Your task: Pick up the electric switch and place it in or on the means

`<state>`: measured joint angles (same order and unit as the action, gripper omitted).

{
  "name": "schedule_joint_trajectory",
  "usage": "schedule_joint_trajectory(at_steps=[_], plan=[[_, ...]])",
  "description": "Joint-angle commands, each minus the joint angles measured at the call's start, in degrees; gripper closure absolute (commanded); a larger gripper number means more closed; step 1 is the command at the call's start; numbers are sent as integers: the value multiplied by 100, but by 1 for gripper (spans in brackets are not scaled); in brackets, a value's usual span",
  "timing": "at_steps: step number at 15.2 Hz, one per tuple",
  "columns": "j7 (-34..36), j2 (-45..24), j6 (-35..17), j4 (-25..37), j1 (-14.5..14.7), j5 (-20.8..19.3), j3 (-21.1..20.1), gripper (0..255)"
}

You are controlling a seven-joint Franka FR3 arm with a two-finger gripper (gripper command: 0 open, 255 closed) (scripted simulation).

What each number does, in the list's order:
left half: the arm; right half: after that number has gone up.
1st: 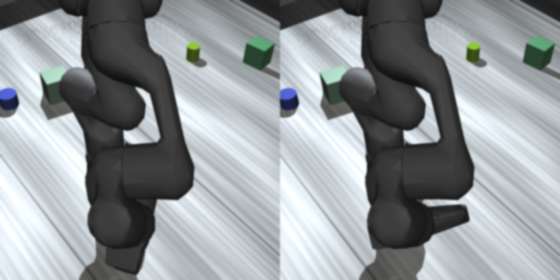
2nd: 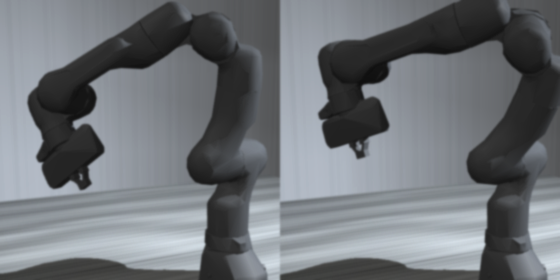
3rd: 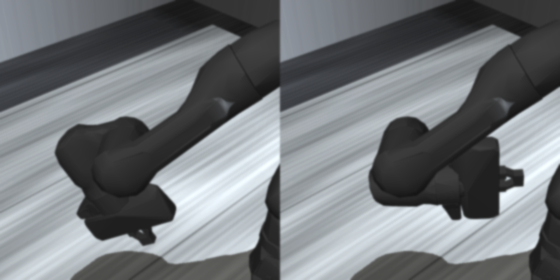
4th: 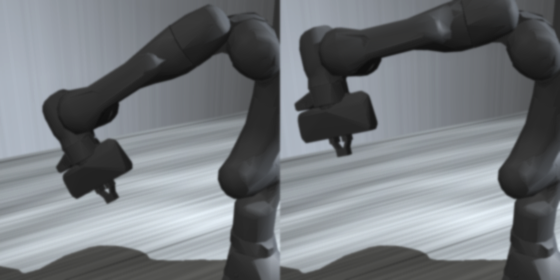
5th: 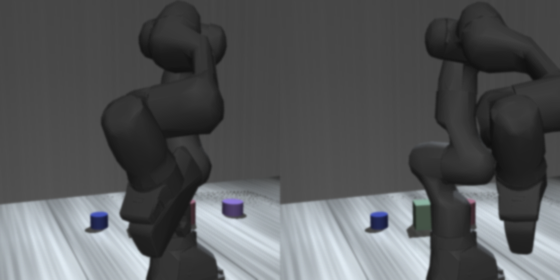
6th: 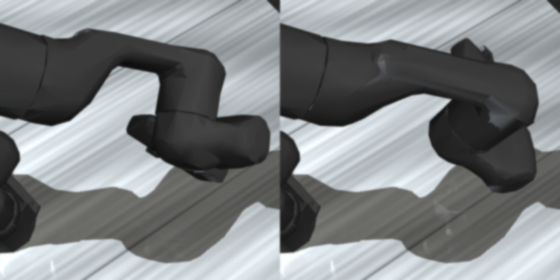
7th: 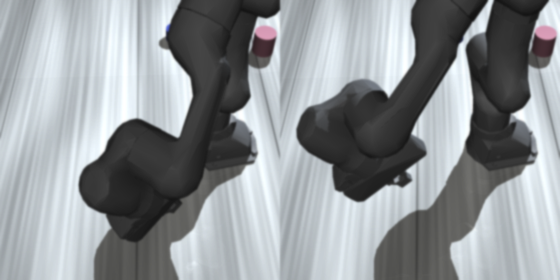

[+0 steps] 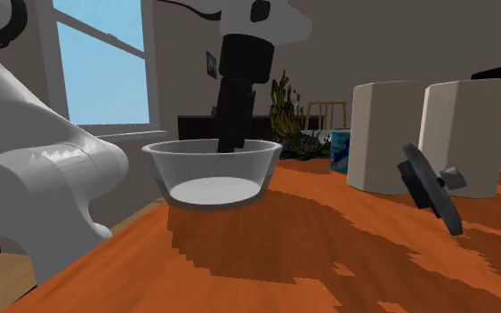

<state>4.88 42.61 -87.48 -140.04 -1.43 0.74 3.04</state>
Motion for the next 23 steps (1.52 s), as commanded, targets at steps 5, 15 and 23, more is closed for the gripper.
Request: schedule_joint_trajectory(at_steps=[5,15,23], plan=[[-782,-823,-241,613,81,-351,285,0],[-2620,-2905,-564,2570,322,-771,751,0],[-3633,-4127,-685,3832,373,-797,843,0]])
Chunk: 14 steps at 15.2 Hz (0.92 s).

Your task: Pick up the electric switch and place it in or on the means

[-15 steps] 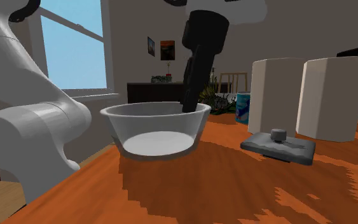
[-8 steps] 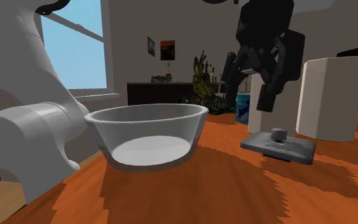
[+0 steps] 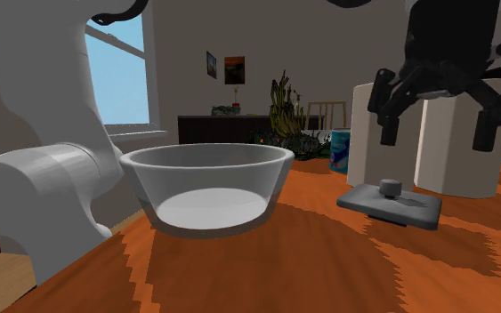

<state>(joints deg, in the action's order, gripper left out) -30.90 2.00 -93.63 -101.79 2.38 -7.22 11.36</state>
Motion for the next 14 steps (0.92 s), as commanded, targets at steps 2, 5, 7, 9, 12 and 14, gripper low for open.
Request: schedule_joint_trajectory(at_steps=[2,5,7,9,12,14], plan=[[-48,-42,-226,-171,-15,-10,18,0],[-39,-17,-459,-428,-27,-21,30,0],[-38,-13,-504,-476,-29,-23,32,0],[-38,-14,-504,-476,-29,-23,32,0],[-38,-14,-504,-476,-29,-23,32,0],[-38,-14,-502,-475,-29,-23,32,0]])
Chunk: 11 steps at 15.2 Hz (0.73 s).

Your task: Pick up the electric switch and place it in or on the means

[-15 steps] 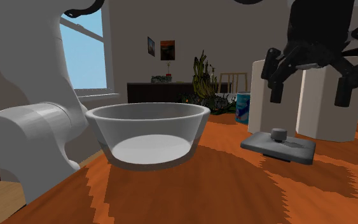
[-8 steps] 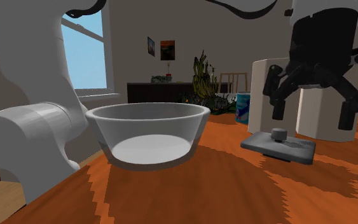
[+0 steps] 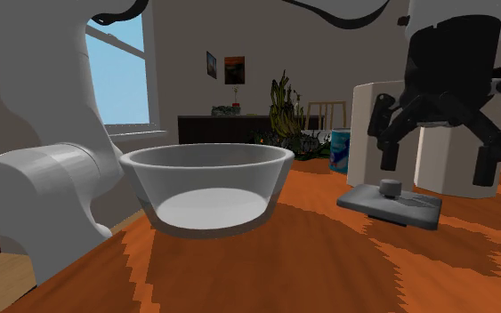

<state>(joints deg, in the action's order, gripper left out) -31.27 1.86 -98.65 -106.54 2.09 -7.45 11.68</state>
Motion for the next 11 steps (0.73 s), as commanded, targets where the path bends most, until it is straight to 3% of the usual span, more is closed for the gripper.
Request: schedule_joint_trajectory(at_steps=[1,10,11], plan=[[0,0,0,0,0,0,0,255],[-1,-1,-2,0,0,0,0,255],[-1,-1,-2,0,0,0,0,0]])
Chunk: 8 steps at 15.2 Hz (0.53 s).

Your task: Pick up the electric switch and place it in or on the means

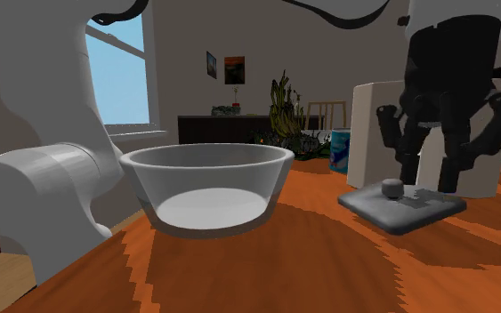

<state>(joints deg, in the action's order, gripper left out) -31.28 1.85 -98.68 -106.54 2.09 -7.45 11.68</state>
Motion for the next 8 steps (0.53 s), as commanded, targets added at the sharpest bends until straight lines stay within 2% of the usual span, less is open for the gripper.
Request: schedule_joint_trajectory(at_steps=[1,3,8], plan=[[-488,-8,244,108,-229,828,270,0],[-1366,-205,955,294,-725,2399,831,0],[-1393,-139,671,-75,-709,2453,795,0]])
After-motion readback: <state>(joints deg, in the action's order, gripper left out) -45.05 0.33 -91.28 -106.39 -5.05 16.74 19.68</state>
